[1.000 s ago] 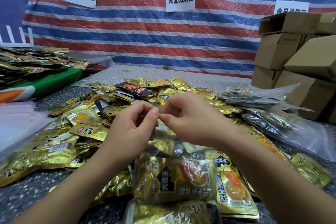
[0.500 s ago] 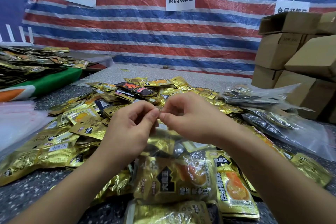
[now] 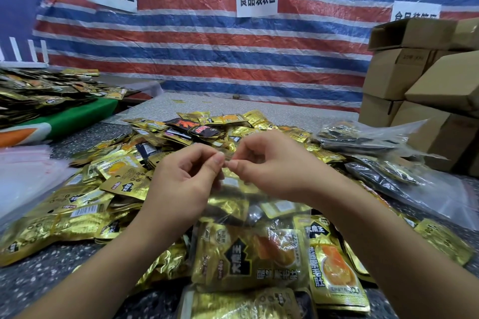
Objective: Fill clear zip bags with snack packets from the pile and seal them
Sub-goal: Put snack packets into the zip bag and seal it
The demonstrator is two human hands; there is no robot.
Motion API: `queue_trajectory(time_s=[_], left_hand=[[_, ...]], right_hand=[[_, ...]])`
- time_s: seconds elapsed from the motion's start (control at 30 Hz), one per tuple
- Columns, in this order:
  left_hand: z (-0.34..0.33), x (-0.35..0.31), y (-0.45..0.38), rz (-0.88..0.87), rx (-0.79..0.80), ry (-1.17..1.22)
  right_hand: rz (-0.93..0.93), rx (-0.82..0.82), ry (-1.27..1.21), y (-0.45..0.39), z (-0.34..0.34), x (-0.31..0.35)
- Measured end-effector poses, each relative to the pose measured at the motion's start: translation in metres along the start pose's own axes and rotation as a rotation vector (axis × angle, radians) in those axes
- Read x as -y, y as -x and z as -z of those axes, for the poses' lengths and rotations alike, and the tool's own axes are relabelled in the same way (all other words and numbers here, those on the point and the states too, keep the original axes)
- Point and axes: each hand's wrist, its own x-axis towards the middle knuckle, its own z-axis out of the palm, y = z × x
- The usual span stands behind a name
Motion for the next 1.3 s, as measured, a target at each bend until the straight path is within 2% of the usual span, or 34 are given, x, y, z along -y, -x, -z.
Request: queue_trajectory(time_s=[0.17, 0.37, 0.53, 0.67, 0.97, 1.3], left_hand=[[0.000, 0.000, -0.001, -0.019, -0.001, -0.006], [0.002, -0.004, -0.002, 0.018, 0.029, 0.229], [0.001, -0.005, -0.001, 0.024, 0.050, 0.296], [0.000, -0.005, 0.000, 0.019, 0.031, 0.263], [-0.003, -0.004, 0.001, -0.030, -0.109, 0.028], [0.003, -0.005, -0.002, -0.016, -0.217, 0.022]], right_hand=[[-0.024, -0.008, -0.016, 0.002, 0.002, 0.006], [0.004, -0.060, 0.028, 0.010, 0.014, 0.022], [0.030, -0.052, 0.091, 0.016, 0.020, 0.029], [0.017, -0.060, 0.138, 0.015, 0.020, 0.026], [-0.024, -0.042, 0.241, 0.005, 0.014, 0.015], [-0.059, 0.013, 0.273, 0.004, 0.028, 0.011]])
